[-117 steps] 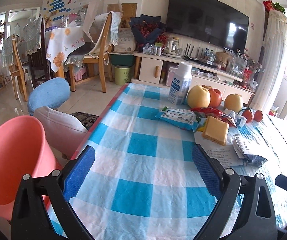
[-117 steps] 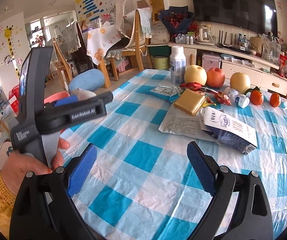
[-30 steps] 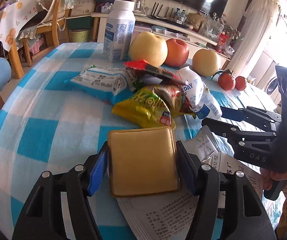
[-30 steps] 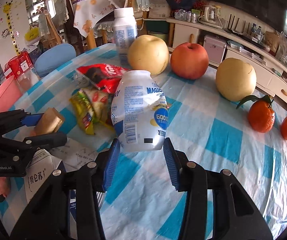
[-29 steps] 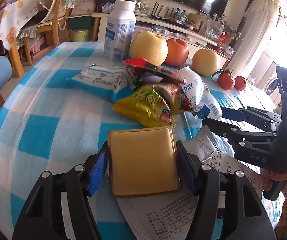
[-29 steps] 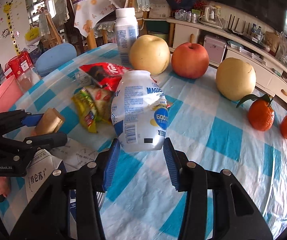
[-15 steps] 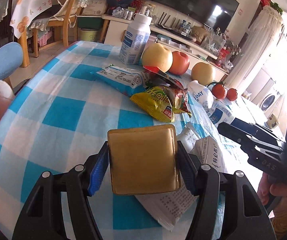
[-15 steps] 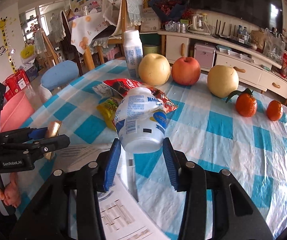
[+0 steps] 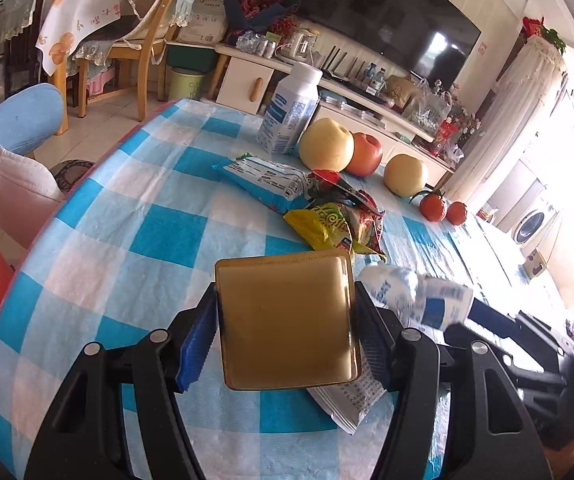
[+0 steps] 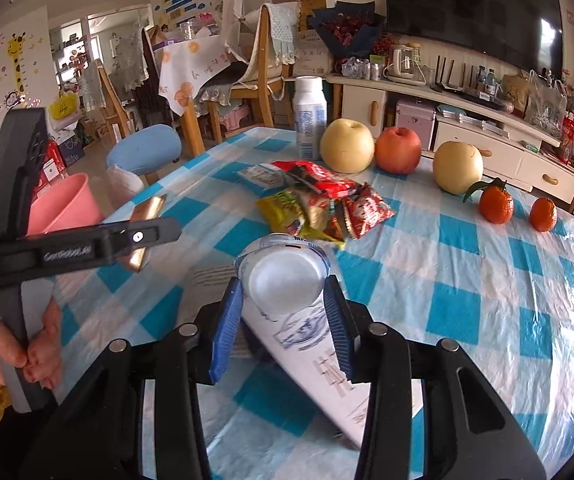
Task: Collect trash
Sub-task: 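Lift cheese slice with left gripper while right gripper lifts yogurt bottle, then carry cheese slice in left gripper and yogurt bottle in right gripper over pink bucket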
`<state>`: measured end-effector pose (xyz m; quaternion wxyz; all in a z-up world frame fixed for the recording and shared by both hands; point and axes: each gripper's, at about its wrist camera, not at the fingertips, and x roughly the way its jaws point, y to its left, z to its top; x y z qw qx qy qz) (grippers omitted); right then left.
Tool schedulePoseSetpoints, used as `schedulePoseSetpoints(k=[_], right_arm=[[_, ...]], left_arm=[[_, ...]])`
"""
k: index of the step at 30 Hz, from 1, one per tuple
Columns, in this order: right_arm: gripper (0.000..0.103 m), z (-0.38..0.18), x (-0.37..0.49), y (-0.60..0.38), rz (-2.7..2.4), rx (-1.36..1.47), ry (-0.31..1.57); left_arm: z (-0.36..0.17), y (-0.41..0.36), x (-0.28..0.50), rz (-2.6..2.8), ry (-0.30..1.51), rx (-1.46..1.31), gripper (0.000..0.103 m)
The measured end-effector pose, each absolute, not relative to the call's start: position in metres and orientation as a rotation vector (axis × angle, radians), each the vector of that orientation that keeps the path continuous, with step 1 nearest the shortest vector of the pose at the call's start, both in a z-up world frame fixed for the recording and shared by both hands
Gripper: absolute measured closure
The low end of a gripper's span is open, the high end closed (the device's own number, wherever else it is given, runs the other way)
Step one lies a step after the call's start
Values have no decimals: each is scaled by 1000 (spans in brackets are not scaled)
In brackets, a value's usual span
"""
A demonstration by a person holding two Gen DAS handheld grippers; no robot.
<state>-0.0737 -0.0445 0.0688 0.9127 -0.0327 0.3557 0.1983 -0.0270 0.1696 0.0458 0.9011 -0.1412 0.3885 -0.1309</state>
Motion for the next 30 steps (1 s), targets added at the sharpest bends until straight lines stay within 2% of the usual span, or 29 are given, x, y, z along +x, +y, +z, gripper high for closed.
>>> schedulePoseSetpoints(k=[6,16,20,25,30], right_arm=[[60,61,-105,-14,473,-97,755],[59,14,-124,45,582,-240,871],[53,12,-122,52,568,-253,870],[39,14,-114,62,549,-262,849],[38,12,-105,70,523,-280,827]], left_arm=[[48,184,-28,-259,798,-318,38],[51,214,-25,-212,800,-373,38],[54,224,-24,-198,793,-385,38],[59,230,-23,-183,780,-376,38],[62,236,-22,-179,773,-381,38]])
